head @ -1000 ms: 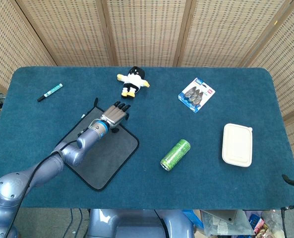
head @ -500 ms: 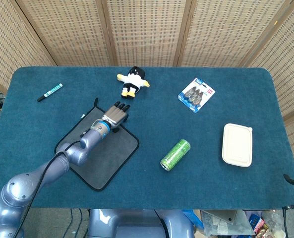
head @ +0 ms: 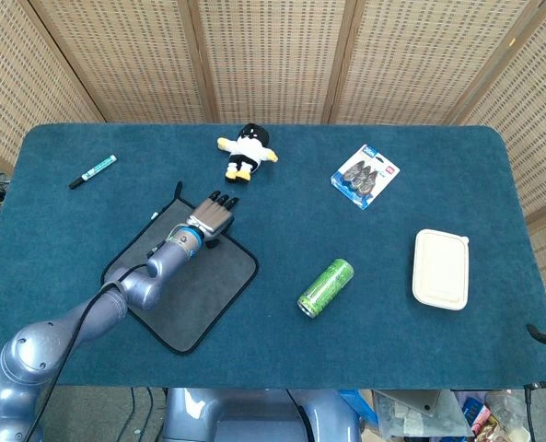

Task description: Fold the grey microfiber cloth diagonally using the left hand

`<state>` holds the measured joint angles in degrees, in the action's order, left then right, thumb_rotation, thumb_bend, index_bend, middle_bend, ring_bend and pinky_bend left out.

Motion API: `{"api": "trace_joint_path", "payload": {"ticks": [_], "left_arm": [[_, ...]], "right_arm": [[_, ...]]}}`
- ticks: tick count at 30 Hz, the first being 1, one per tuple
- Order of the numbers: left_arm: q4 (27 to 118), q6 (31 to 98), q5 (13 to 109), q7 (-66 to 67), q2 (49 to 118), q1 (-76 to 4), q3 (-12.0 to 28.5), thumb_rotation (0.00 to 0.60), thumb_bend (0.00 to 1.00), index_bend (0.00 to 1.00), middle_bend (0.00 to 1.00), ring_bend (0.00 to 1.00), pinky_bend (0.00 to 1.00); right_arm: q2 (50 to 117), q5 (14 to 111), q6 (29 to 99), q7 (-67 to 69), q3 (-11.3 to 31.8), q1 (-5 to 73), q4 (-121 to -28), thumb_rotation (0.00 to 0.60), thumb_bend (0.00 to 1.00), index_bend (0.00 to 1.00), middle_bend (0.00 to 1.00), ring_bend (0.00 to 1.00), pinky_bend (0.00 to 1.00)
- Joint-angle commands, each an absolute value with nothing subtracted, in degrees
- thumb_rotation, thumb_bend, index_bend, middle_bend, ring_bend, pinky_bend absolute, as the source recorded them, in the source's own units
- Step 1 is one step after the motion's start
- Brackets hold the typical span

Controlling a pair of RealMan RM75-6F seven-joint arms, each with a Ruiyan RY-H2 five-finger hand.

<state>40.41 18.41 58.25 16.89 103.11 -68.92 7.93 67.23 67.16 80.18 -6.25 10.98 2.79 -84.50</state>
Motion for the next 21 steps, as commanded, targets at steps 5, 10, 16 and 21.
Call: {"api": "trace_joint_path", "payload": {"ticks": [5, 10, 16, 21], "left_arm": [[40.86, 19.39, 56.82, 17.95, 102.94, -68.85, 7.24, 0.600, 0.36, 0.52, 0.00, 0.00, 0.00], [40.95, 19.70, 55.65, 18.50, 103.15, -69.01, 6.88, 0.600, 0.46, 0.52, 0.00, 0.00, 0.00], [41.35, 20.27, 54.89, 19.06, 103.12, -69.12, 6.53, 0.600, 0.60, 0.60, 0.00, 0.00, 0.00], [41.79, 20.89, 54.50, 19.66, 103.03, -69.07, 6.10, 0.600, 0.68, 0.63, 0.00, 0.00, 0.00]], "right_arm": [[67.30, 67.18, 79.96, -6.26, 10.88, 2.91, -84.39, 0.600, 0.00, 0.00, 0.00, 0.00, 0.00], [67.28, 67.02, 79.75, -6.10, 10.86, 2.95, -84.26, 0.600, 0.00, 0.00, 0.00, 0.00, 0.00], [67.24, 67.19, 79.78, -5.98, 10.78, 2.97, -84.36, 0.600, 0.00, 0.00, 0.00, 0.00, 0.00], [67.12, 67.20, 79.75, -5.78, 10.75, 2.95, -84.45, 0.600, 0.00, 0.00, 0.00, 0.00, 0.00]]}}
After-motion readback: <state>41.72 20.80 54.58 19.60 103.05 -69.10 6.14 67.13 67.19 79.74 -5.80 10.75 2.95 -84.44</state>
